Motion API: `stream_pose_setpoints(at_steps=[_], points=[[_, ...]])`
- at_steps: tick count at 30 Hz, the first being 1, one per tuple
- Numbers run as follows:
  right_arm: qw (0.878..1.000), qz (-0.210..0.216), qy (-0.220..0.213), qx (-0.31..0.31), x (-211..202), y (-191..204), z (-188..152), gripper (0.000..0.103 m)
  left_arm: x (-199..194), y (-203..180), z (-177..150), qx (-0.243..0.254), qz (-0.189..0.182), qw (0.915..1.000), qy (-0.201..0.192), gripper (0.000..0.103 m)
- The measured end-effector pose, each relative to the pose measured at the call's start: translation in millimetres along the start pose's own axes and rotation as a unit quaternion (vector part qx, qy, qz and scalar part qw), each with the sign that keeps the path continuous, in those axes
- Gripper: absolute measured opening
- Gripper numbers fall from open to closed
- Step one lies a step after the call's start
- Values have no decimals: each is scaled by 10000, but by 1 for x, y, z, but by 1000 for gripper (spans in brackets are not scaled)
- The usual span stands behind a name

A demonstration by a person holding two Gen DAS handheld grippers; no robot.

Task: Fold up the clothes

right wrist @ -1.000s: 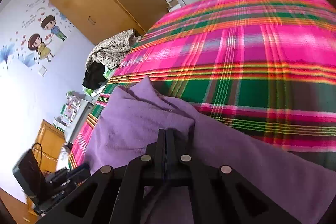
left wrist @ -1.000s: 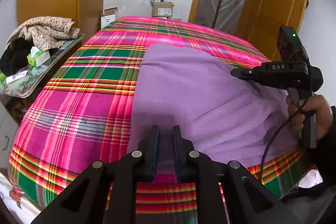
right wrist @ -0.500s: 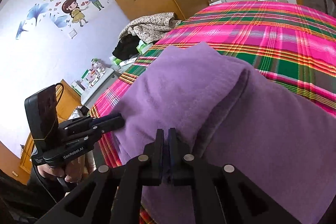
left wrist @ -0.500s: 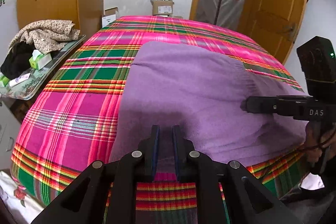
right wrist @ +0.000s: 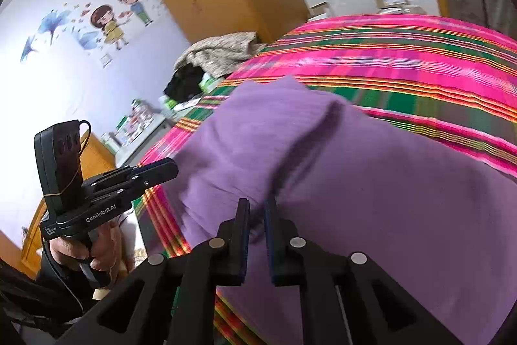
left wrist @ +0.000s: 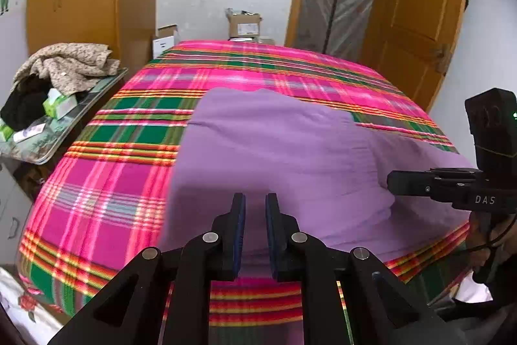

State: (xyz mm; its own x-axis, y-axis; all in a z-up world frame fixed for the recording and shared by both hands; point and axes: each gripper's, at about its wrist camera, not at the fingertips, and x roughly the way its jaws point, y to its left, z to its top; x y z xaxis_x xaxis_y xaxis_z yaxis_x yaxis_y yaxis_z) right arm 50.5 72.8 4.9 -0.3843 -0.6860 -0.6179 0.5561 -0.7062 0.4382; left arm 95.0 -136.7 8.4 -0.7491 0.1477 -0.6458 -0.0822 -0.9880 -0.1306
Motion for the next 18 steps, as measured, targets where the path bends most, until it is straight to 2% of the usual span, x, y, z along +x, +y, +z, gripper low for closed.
stream_pose_setpoints(at_steps=[10,16,18], points=[[9961,-401,-459,635,-42,-38,-24,21,24,-43,2,454,-587,9970,230,13],[9905,-568,-566,1119,-56,-64,-36,23,32,-54,-10,723,-559,9953,317,13],[9883,-615,-652,1231,-64,-70,-39,23,29,-51,-7,604,-660,9954,350,13]])
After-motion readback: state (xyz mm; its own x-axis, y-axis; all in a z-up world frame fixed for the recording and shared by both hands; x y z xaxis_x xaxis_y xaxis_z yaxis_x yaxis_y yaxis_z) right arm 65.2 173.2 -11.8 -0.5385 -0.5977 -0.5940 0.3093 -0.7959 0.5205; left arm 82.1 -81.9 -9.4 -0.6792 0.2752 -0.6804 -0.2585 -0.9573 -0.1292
